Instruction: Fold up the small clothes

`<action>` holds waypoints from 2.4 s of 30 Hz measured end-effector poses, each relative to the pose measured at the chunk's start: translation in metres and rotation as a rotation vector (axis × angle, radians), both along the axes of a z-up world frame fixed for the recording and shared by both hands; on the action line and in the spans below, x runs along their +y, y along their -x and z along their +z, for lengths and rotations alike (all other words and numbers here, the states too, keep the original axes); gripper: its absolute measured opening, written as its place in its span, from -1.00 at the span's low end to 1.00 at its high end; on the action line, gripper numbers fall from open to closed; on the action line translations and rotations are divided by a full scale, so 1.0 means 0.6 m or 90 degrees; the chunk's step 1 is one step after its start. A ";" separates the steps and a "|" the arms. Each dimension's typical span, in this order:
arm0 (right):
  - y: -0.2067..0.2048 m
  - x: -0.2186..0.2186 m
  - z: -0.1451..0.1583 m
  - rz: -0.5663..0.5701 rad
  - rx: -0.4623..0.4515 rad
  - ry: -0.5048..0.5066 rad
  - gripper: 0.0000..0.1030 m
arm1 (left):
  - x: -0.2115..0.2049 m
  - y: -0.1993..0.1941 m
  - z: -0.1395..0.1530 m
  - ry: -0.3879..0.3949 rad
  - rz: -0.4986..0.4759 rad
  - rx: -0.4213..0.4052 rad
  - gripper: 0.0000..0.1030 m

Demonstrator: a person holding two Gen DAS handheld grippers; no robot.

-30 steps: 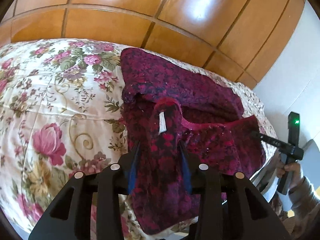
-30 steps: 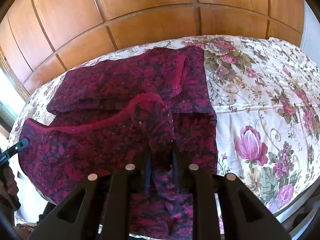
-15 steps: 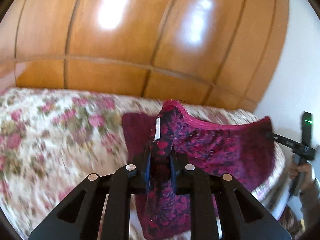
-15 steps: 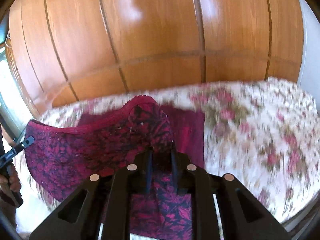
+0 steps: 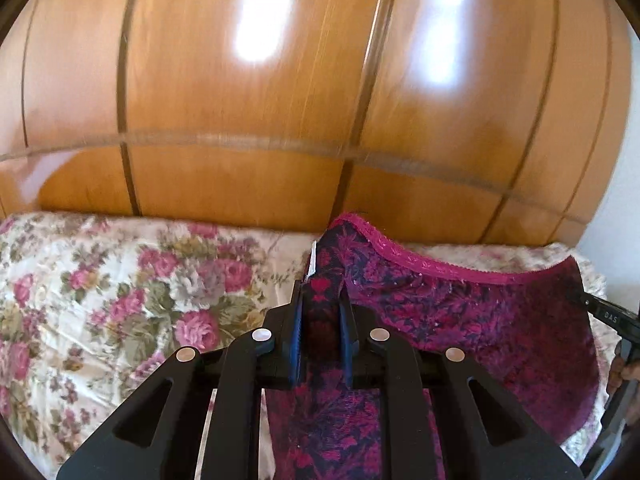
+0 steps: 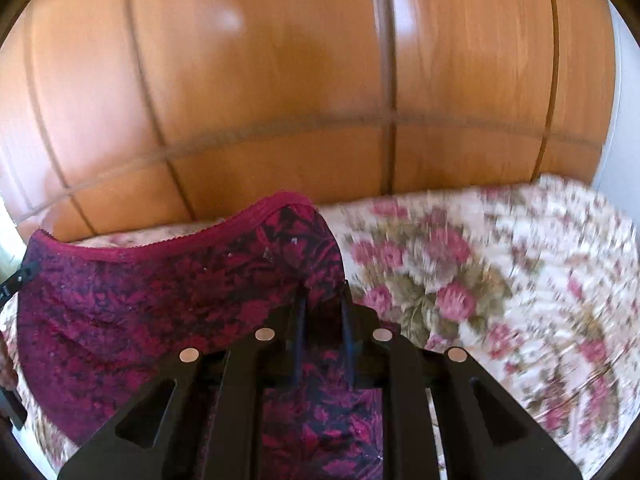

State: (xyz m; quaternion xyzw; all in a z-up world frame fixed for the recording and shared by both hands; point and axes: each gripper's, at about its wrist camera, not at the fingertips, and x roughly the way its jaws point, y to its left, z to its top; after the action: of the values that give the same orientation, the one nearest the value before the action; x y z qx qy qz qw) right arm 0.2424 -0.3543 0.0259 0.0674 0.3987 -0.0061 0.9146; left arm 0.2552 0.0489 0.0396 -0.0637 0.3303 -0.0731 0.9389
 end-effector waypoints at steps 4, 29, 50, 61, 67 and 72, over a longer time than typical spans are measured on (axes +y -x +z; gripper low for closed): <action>-0.037 -0.020 -0.063 -0.037 0.050 0.002 -0.73 | -0.011 -0.049 -0.059 -0.016 0.013 0.059 -0.72; 0.195 -0.116 -0.139 -0.029 0.116 -0.297 0.74 | 0.090 0.169 -0.159 0.238 -0.010 0.185 0.32; 0.385 -0.071 -0.088 0.059 0.130 -0.297 -0.54 | 0.106 0.335 -0.137 0.313 -0.079 0.221 -0.68; 0.405 -0.097 -0.058 0.027 0.093 -0.268 0.22 | 0.139 0.373 -0.109 0.282 -0.030 0.169 -0.23; 0.312 -0.069 -0.056 0.019 0.084 -0.226 0.18 | 0.126 0.306 -0.094 0.268 -0.034 0.163 -0.23; 0.266 -0.037 -0.071 0.045 0.100 -0.184 -0.52 | 0.107 0.252 -0.120 0.274 -0.044 0.196 -0.67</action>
State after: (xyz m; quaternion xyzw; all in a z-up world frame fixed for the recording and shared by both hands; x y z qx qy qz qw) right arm 0.0830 -0.3766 -0.0168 0.1837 0.4676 0.0782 0.8611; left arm 0.1039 0.1134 -0.0324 -0.2608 0.4479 -0.1633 0.8395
